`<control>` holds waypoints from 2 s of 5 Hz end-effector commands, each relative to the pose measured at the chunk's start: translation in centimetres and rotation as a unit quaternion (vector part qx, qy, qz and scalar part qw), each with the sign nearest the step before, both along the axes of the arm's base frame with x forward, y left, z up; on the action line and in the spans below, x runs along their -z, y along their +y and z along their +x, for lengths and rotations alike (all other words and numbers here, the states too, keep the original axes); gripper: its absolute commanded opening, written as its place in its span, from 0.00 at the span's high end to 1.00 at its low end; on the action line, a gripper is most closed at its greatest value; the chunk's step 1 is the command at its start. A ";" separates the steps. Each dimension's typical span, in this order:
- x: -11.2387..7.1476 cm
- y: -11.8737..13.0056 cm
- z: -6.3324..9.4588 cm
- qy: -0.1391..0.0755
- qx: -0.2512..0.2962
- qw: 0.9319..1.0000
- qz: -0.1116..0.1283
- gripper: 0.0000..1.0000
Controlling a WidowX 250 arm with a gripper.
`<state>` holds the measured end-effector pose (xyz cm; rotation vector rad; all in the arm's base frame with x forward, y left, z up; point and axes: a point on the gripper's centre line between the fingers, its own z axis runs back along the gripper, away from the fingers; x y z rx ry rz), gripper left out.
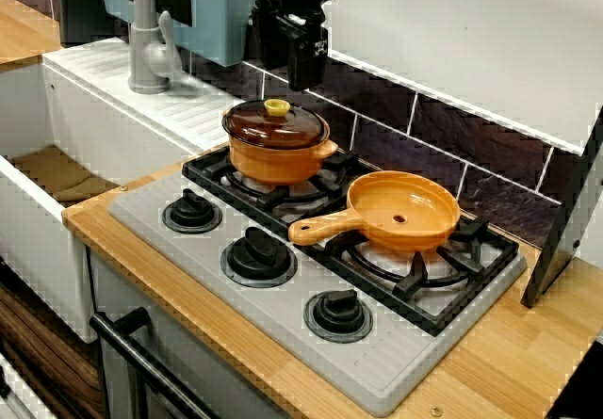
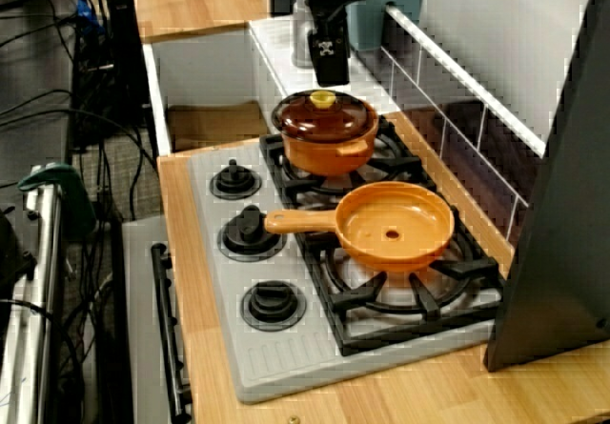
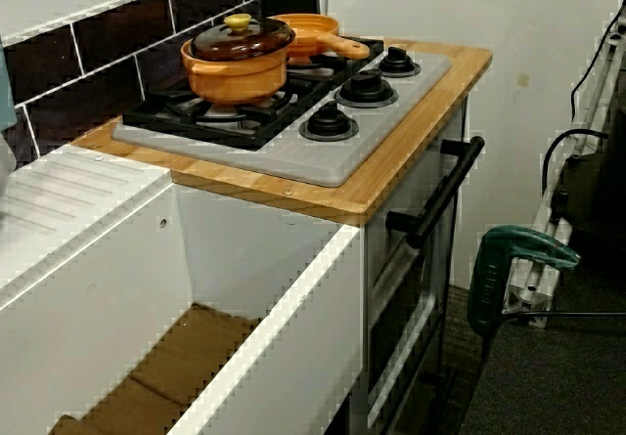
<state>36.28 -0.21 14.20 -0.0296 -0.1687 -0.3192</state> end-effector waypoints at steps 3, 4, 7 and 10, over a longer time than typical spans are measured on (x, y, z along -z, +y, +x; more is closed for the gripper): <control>0.0 0.3 -1.1 0.000 0.021 1.000 0.009 0.00; 0.7 0.2 -0.8 0.006 0.022 1.000 0.012 0.00; 1.5 0.1 -0.6 0.015 0.027 0.999 0.012 0.00; 1.8 0.1 -0.8 0.020 0.028 0.999 0.017 0.00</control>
